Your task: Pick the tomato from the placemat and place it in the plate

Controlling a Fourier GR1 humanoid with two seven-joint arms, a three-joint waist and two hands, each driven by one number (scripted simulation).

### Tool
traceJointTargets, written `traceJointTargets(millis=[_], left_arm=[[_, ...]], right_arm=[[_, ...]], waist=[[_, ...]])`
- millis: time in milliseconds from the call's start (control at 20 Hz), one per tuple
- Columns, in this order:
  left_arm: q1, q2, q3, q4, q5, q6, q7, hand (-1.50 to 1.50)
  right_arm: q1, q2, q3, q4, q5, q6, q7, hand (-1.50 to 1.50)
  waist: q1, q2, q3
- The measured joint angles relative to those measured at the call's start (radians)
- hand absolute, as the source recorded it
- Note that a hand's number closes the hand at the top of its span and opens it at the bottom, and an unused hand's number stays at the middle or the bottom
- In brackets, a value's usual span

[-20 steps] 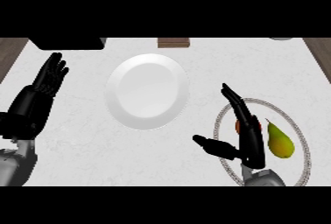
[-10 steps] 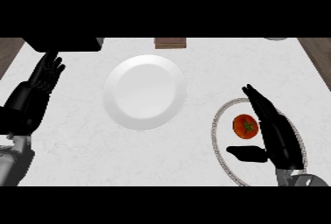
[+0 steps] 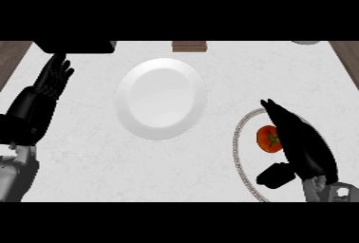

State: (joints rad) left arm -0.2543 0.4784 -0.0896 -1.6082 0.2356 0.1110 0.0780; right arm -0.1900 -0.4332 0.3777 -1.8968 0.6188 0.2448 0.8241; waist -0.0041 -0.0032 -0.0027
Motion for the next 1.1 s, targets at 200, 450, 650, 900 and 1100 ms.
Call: traceJointTargets(millis=[200,450,650,900,1100], left_arm=[[0.003,-0.029,0.010,-0.001,-0.029,-0.008,0.003,0.00],[-0.027,-0.059,0.031,0.032,-0.054,-0.019,-0.001,0.00],[-0.048,-0.065,0.048,0.019,-0.058,-0.037,0.037,0.00],[-0.003,-0.088,0.077,0.020,-0.079,-0.073,-0.005,0.00],[-0.001,-0.098,0.098,0.003,-0.090,-0.101,0.010,0.00]], right_arm=[[-0.041,0.038,-0.017,0.029,0.033,0.059,0.060,-1.50],[-0.041,0.057,-0.025,0.087,0.096,0.085,0.084,-1.50],[-0.047,0.065,-0.059,0.153,0.111,0.111,0.072,-1.50],[-0.020,0.085,-0.090,0.232,0.153,0.091,0.010,-1.50],[-0.013,0.097,-0.119,0.294,0.169,0.090,-0.056,-1.50]], waist=[[0.004,0.002,0.002],[0.003,0.003,0.002],[0.004,0.003,0.003],[0.005,0.003,0.003],[0.005,0.003,0.003]])
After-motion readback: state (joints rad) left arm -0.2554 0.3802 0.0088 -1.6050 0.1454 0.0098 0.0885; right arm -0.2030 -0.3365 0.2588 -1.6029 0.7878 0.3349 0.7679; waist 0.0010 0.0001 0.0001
